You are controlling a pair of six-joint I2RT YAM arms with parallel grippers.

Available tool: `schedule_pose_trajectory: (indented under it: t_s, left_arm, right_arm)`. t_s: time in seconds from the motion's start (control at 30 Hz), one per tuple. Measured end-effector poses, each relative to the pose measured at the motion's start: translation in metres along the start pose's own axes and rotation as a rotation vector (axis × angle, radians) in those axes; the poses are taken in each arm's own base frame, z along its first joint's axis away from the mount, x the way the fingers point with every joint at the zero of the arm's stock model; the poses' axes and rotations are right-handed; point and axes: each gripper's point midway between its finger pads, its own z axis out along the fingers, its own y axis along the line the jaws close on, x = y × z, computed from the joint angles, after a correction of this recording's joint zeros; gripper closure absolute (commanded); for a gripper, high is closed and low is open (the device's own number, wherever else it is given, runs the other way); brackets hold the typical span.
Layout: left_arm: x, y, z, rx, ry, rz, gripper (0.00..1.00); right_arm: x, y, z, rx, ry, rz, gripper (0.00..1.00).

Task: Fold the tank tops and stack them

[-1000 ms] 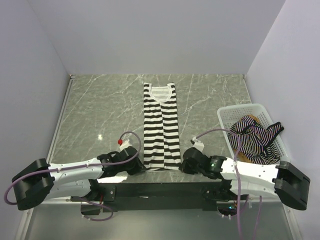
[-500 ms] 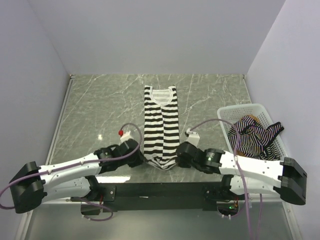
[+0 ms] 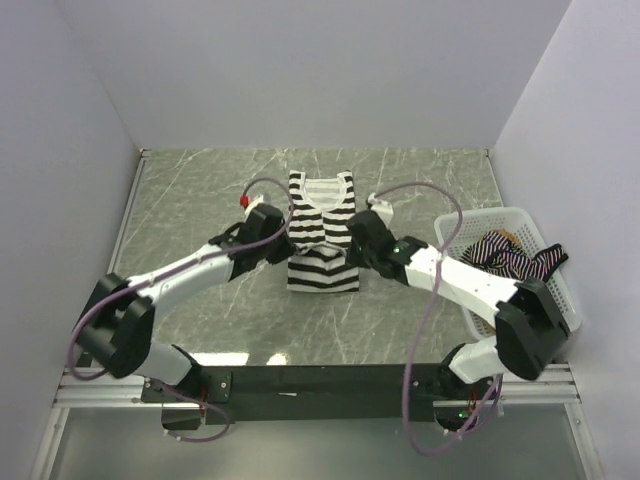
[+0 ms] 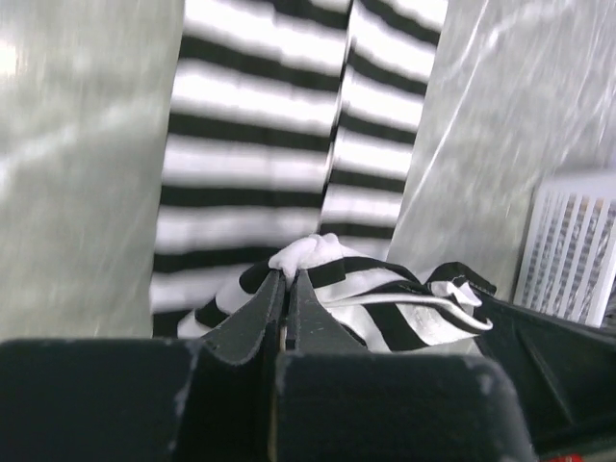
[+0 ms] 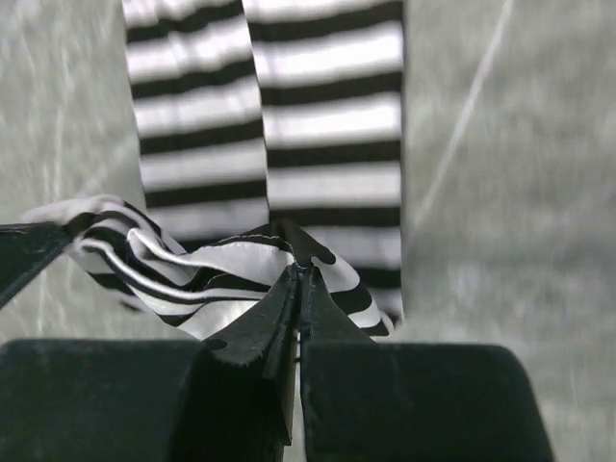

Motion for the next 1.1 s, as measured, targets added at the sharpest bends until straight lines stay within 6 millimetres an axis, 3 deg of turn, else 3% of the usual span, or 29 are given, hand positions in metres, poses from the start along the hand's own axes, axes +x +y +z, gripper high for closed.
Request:
schedule_pose_trajectory:
  t_s: [0.27, 0.33, 0.4, 0.43, 0.5, 0.57, 0.6, 0.73, 0.87, 1.0, 1.1]
  left_arm:
    - [-0.069, -0.019, 0.054, -0.036, -0.066, 0.004, 0.99]
    - [-0.083, -0.02, 0.07, -0.046, -0.077, 0.011, 0.95]
    - [-0.095, -0.02, 0.087, -0.054, -0.087, 0.021, 0.78]
    - [-0.099, -0.019, 0.097, -0.056, -0.086, 0.028, 0.68]
    - [-0.103, -0.011, 0.112, -0.067, -0.074, 0.035, 0.54]
    - [-0.103, 0.0, 0.122, -0.072, -0.06, 0.029, 0.23]
    - [-0.103, 0.005, 0.124, -0.074, -0.056, 0.029, 0.23]
    - [-0.106, 0.019, 0.114, -0.078, -0.065, 0.015, 0.28]
    - [-0.109, 0.018, 0.08, -0.063, -0.109, -0.016, 0.35]
    - [-0.093, 0.02, 0.039, -0.02, -0.14, -0.067, 0.41]
    - [-0.064, 0.032, 0.029, -0.014, -0.11, -0.084, 0.45]
  right_arm:
    - [-0.067, 0.01, 0.06, 0.007, -0.025, 0.023, 1.0]
    - [-0.078, 0.011, 0.076, 0.007, -0.018, 0.031, 0.88]
    - [-0.088, 0.012, 0.094, 0.009, -0.008, 0.036, 0.69]
    - [-0.092, 0.012, 0.103, 0.011, -0.001, 0.037, 0.55]
    - [-0.094, 0.011, 0.116, 0.013, 0.014, 0.032, 0.42]
    - [-0.092, 0.005, 0.124, 0.022, 0.03, 0.028, 0.4]
    - [-0.091, 0.002, 0.125, 0.028, 0.036, 0.027, 0.4]
    - [-0.095, -0.005, 0.119, 0.046, 0.03, 0.021, 0.4]
    - [-0.092, -0.011, 0.093, 0.037, 0.013, 0.023, 0.41]
    - [-0.066, -0.024, 0.067, 0.024, 0.022, 0.034, 0.41]
    - [-0.037, -0.038, 0.06, 0.032, 0.059, 0.038, 0.43]
